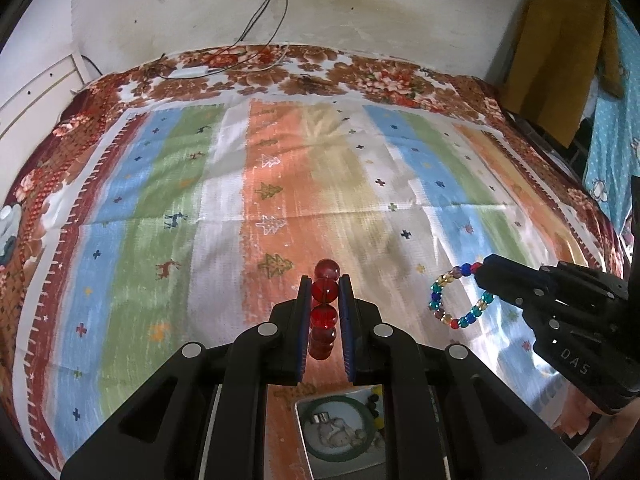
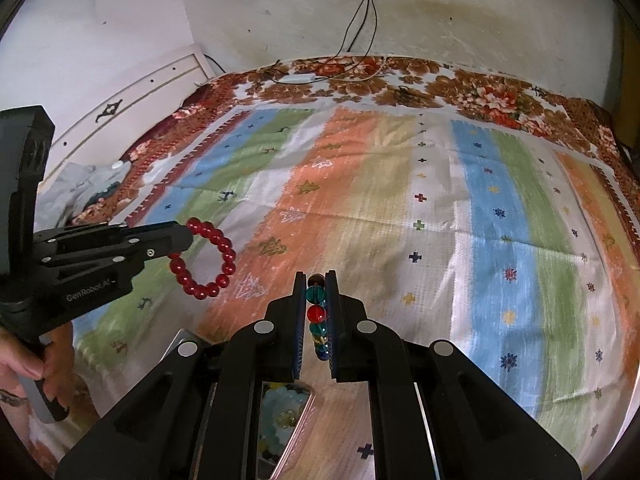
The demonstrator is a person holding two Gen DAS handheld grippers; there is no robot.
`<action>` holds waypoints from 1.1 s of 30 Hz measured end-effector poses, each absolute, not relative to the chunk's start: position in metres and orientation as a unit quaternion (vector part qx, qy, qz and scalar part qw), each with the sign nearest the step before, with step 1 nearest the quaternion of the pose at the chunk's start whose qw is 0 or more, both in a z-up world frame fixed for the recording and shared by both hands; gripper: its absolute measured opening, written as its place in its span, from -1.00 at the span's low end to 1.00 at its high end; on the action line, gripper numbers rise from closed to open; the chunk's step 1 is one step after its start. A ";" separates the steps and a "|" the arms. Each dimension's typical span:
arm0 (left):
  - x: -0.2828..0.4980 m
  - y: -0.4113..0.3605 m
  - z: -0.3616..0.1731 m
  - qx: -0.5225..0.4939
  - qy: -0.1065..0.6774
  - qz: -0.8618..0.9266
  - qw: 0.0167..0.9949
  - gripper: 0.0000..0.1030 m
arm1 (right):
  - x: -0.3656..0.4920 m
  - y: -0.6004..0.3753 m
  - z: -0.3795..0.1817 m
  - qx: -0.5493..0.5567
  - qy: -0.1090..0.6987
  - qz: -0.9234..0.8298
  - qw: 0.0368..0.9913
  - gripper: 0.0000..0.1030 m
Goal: Organize jewelry
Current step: 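Lift and carry both held bracelets back over the silver tin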
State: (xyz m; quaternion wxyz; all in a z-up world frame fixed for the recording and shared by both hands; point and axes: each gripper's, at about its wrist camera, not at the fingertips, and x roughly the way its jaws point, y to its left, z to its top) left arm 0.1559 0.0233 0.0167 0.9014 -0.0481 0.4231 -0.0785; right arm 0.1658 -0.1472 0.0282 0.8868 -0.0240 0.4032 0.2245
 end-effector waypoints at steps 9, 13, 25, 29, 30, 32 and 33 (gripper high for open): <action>0.131 0.021 0.022 -0.048 0.405 -0.083 0.909 -0.75 | 0.150 -0.146 0.029 -0.026 0.402 0.231 0.886 -0.80; 0.118 0.022 0.021 -0.048 0.404 -0.082 0.910 -0.75 | 0.140 -0.146 0.030 -0.025 0.400 0.235 0.886 -0.80; 0.083 0.019 0.017 -0.046 0.398 -0.087 0.912 -0.75 | 0.113 -0.140 0.030 -0.041 0.396 0.251 0.882 -0.80; 0.076 0.013 0.015 -0.031 0.398 -0.087 0.913 -0.75 | 0.107 -0.140 0.027 -0.043 0.400 0.252 0.880 -0.80; 0.074 0.012 0.015 -0.031 0.397 -0.089 0.913 -0.75 | 0.105 -0.140 0.026 -0.043 0.402 0.253 0.879 -0.80; 0.072 0.010 0.014 -0.030 0.398 -0.090 0.913 -0.75 | 0.102 -0.140 0.025 -0.044 0.403 0.254 0.878 -0.80; 0.070 0.009 0.014 -0.030 0.398 -0.091 0.912 -0.75 | 0.101 -0.140 0.024 -0.044 0.403 0.255 0.878 -0.80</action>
